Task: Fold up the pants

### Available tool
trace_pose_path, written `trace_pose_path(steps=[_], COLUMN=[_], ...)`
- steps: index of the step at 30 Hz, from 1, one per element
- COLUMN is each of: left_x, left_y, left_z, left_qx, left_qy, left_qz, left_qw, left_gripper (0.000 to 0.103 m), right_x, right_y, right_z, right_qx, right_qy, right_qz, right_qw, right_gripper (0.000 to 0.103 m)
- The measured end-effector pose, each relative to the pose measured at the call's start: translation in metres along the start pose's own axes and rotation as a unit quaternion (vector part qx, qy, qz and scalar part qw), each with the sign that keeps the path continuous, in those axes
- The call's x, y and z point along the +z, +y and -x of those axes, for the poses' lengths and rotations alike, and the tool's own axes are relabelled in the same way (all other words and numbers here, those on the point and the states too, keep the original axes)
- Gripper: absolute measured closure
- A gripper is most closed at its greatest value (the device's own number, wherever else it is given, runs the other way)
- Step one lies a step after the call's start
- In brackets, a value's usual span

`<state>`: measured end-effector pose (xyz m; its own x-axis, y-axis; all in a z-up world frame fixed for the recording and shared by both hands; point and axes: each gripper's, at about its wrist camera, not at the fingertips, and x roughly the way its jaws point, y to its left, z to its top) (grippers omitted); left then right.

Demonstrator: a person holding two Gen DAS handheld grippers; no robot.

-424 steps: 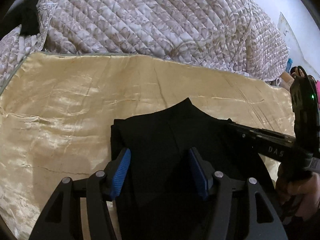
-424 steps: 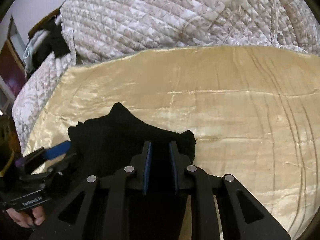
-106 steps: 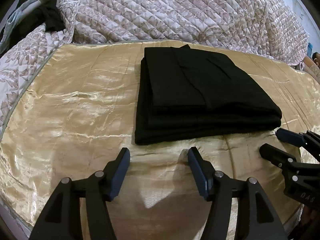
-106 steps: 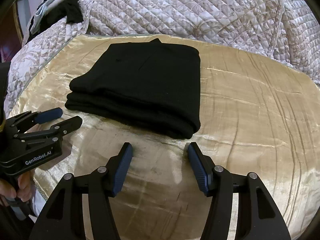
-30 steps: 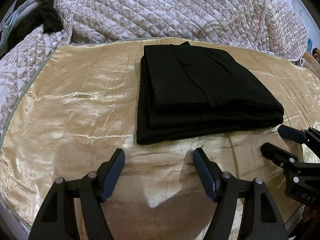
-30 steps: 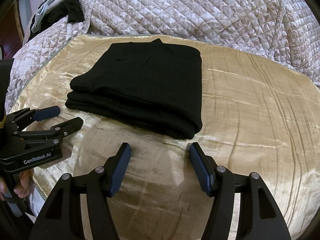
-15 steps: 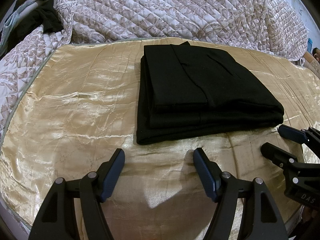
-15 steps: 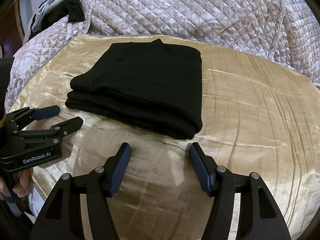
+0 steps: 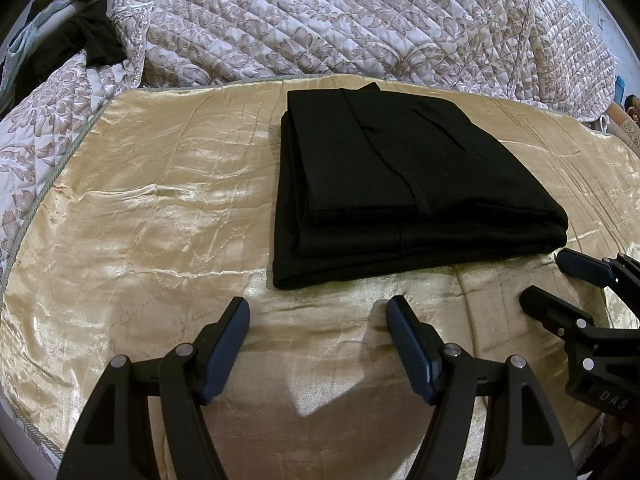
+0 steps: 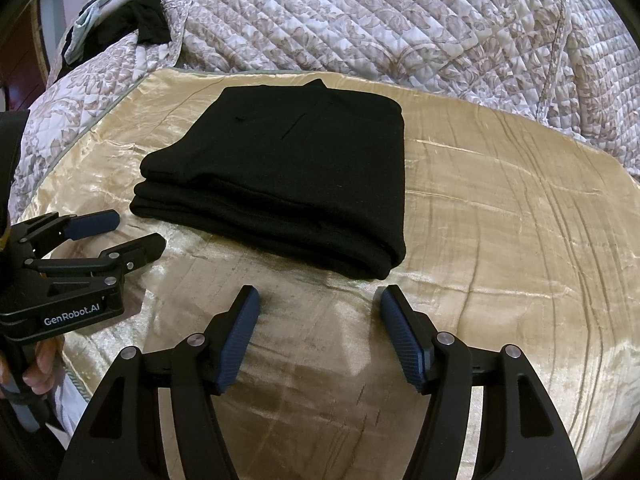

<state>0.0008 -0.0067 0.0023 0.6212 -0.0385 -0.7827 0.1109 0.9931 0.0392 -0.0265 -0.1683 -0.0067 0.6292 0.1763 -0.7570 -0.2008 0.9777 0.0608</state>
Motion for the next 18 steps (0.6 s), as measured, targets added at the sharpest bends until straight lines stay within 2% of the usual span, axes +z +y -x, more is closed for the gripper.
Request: trace_pose_path(steps=[18], left_x=[-0.0001], left_y=[0.0011], left_z=[-0.0005], left_qx=[-0.001], left_qy=[0.0], left_qz=[0.0], left_qw=[1.0], left_gripper=[0.029], right_x=[-0.0009], right_y=[0.0014], right_z=[0.0001], right_qx=[-0.002], right_qy=[-0.002], right_qz=[0.001], right_qw=[1.0], right_gripper=[0.036])
